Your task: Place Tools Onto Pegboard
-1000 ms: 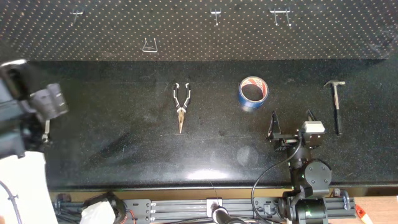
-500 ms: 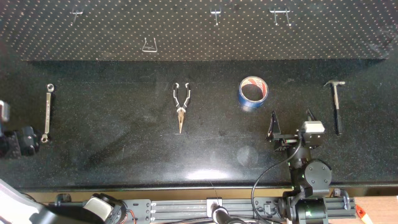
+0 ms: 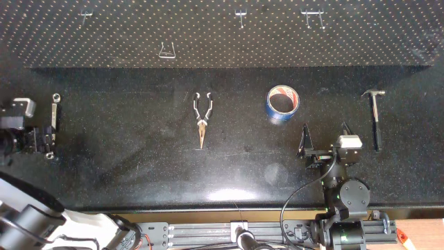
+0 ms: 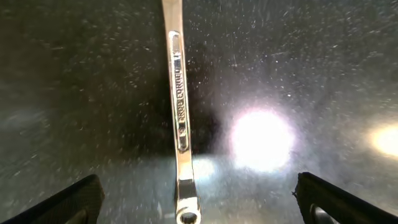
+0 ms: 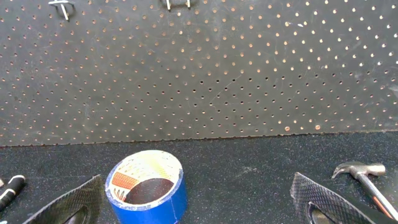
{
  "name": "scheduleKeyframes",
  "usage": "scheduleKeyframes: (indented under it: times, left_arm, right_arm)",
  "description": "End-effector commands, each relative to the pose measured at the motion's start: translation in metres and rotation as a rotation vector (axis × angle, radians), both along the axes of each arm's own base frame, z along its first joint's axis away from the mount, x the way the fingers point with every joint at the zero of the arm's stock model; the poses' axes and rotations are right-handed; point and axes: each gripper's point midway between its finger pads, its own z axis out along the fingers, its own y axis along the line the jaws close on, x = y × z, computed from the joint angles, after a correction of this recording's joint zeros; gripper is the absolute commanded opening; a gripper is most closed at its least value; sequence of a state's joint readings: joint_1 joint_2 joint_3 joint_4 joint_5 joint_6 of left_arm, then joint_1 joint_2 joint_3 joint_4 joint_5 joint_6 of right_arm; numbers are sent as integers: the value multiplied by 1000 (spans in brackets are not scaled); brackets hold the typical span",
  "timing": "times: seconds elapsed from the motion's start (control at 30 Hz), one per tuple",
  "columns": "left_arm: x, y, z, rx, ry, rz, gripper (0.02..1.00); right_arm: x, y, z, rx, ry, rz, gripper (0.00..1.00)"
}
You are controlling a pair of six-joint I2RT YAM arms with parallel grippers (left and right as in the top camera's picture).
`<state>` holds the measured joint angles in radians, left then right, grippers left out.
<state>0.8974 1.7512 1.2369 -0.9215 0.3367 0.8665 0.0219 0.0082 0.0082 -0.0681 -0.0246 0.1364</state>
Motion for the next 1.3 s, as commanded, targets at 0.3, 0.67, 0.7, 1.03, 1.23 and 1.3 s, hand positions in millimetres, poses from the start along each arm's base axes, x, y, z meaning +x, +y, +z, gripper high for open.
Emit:
scheduleKeyframes:
  times: [0.3,0.67,0.7,1.03,1.23,1.3]
  left_arm:
    - [11,10,-43,70,143,58,993]
    - [22,3,-56,64,149,32,996]
    - [22,3,-56,63,147,32,993]
    - [22,4,-61,57,153,34,912]
    - [22,4,-61,60,155,34,812]
    - [21,4,-64,57,163,33,781]
  right_arm:
    - [0,3,-1,-10,-1,14,976]
    - [0,3,-1,-10,-1,14,976]
    - [0,3,-1,-10,0,14,976]
    - [0,3,-1,-10,0,14,976]
    - [0,3,-1,-10,-1,14,976]
    - [0,3,-1,-10,0,14,976]
